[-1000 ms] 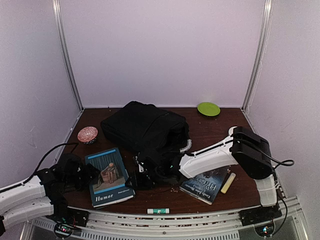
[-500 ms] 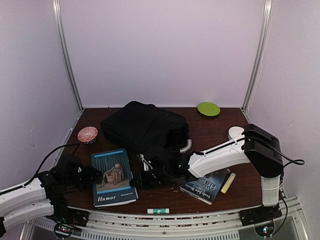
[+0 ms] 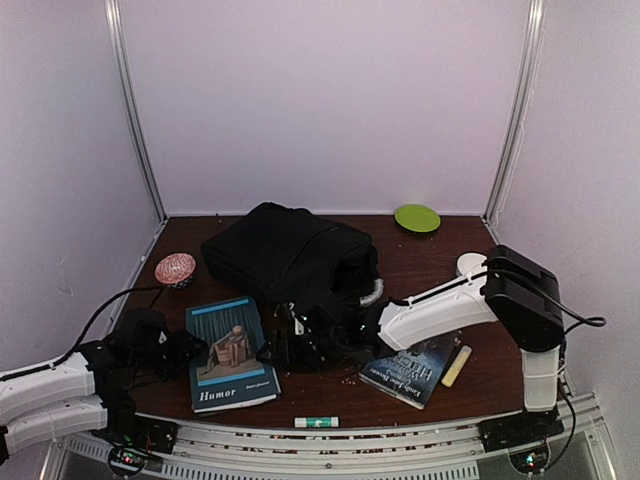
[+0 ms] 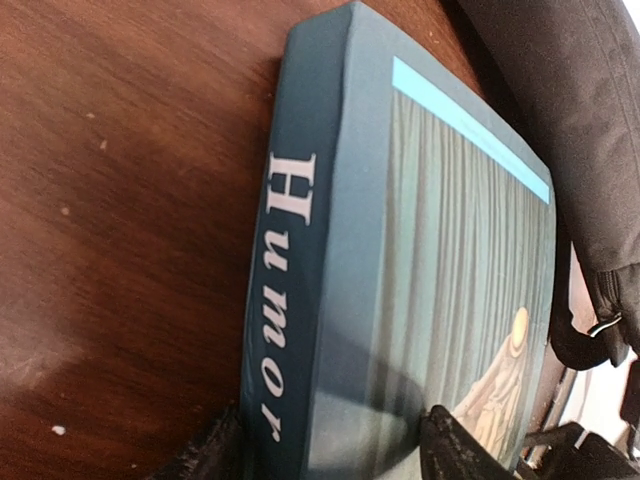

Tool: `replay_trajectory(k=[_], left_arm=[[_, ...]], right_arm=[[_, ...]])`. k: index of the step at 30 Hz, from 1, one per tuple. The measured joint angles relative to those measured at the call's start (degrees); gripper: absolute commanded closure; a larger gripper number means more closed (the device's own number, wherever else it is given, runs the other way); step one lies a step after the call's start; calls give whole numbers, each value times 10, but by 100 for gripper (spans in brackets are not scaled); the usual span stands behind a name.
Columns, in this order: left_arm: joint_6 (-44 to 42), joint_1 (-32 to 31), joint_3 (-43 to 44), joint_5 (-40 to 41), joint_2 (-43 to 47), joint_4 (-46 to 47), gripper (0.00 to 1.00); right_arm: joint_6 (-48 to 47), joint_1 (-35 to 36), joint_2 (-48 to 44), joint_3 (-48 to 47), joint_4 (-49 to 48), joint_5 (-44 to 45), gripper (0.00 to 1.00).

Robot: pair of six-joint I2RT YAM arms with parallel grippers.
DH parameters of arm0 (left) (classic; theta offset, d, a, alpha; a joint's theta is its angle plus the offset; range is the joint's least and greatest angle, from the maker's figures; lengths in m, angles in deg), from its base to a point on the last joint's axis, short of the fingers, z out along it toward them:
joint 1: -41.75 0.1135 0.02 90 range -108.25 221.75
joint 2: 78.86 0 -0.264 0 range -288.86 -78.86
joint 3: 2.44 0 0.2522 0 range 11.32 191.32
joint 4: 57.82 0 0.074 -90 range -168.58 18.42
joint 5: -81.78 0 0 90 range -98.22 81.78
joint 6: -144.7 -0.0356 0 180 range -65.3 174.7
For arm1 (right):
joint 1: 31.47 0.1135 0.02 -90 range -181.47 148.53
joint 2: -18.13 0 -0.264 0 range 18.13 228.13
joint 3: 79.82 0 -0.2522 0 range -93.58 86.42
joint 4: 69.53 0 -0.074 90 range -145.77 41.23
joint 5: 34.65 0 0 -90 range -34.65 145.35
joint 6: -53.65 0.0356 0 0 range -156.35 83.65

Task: Pack the student bag
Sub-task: Pick up the book from the center of the board.

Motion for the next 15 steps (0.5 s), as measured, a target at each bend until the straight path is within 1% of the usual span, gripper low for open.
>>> replay_trajectory(k=[5,10,15], left_arm=[[-9,0,1,-7,-25,29,47],[-19,0,2,-10,-43,53,57],[-20,0,2,-9,-58,76,63]], right_arm=[[7,-3,39,-25,-3,-8,28],[24,-3,43,-29,-8,-17,28],[50,-3,43,-24,-19,-32,33]])
